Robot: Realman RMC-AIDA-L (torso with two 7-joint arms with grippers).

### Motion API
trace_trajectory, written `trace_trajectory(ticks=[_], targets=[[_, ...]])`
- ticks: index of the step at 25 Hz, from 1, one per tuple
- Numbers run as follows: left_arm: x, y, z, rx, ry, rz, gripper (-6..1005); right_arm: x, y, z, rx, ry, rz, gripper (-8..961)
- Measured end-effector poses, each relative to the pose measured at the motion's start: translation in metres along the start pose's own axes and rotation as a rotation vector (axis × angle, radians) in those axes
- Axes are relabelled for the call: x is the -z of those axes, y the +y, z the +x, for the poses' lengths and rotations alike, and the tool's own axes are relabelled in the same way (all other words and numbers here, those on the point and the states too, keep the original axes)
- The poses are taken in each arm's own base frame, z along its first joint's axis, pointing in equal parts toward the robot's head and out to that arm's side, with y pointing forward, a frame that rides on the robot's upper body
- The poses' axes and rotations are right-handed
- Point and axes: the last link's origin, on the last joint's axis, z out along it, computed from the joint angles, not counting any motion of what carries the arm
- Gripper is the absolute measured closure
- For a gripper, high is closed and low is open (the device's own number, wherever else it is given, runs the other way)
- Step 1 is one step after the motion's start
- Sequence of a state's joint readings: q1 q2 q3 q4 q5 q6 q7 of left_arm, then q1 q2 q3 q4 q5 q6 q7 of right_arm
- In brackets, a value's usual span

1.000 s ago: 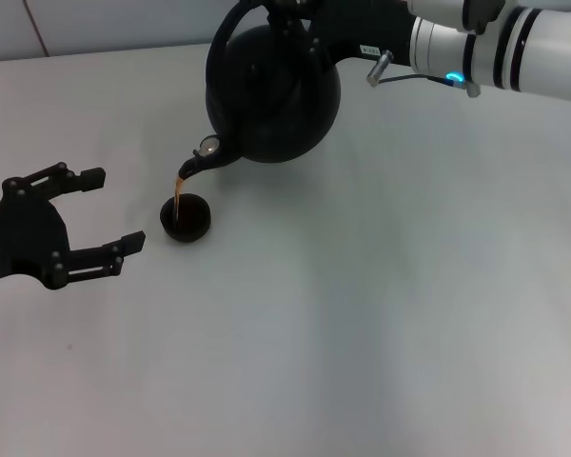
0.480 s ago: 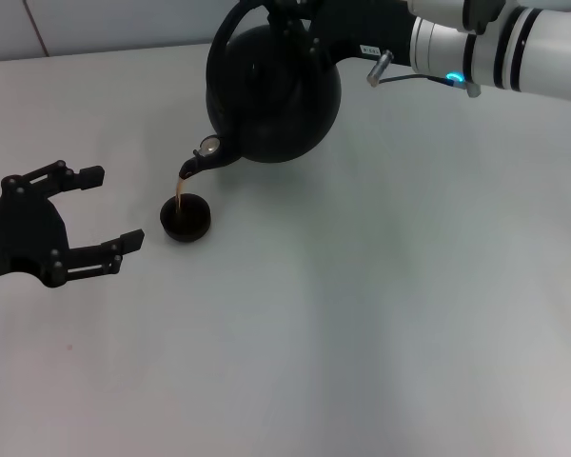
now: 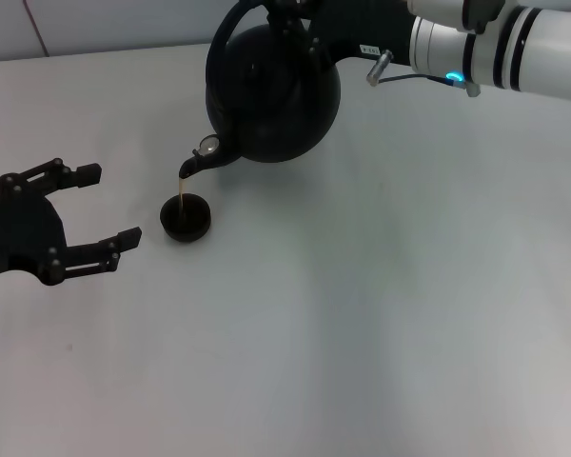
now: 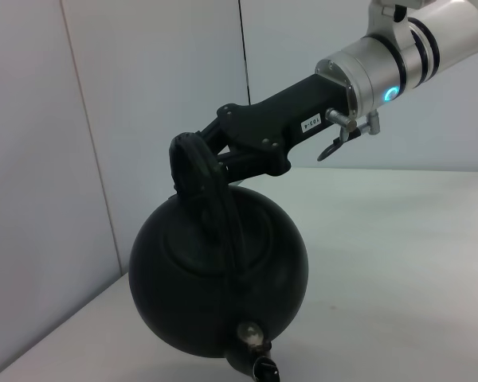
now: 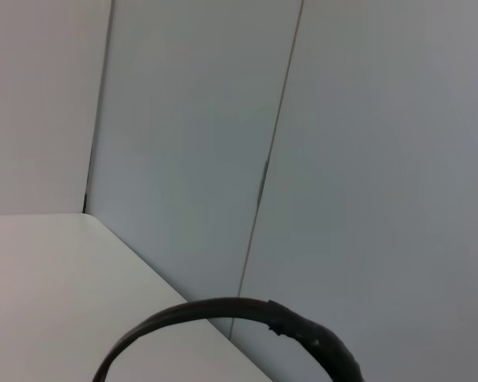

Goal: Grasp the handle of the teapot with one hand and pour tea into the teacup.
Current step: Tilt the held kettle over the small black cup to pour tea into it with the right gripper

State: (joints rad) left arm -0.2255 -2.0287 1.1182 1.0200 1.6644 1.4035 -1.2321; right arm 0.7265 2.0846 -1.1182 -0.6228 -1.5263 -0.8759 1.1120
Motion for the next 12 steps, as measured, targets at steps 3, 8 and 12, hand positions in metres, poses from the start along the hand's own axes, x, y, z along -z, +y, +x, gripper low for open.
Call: trace_trajectory(ticks=[3,8,12], targets=[[0.0001,-0.0001,0.0000,0.000,0.000,0.001,129,-0.0002,0.0003,-0.0001,0.000,0.000,0.000,828],[0.0001,-0.0001,-0.0001,0.001,0.001,0.001,129,-0.0006,0.0009,-0.0002,0.001,0.000,-0.003,828],[0.0001,0.0001,-0.0004,0.002,0.000,0.001,129,-0.0006,0.0005,-0.0013,-0.007,-0.009,0.002,827]])
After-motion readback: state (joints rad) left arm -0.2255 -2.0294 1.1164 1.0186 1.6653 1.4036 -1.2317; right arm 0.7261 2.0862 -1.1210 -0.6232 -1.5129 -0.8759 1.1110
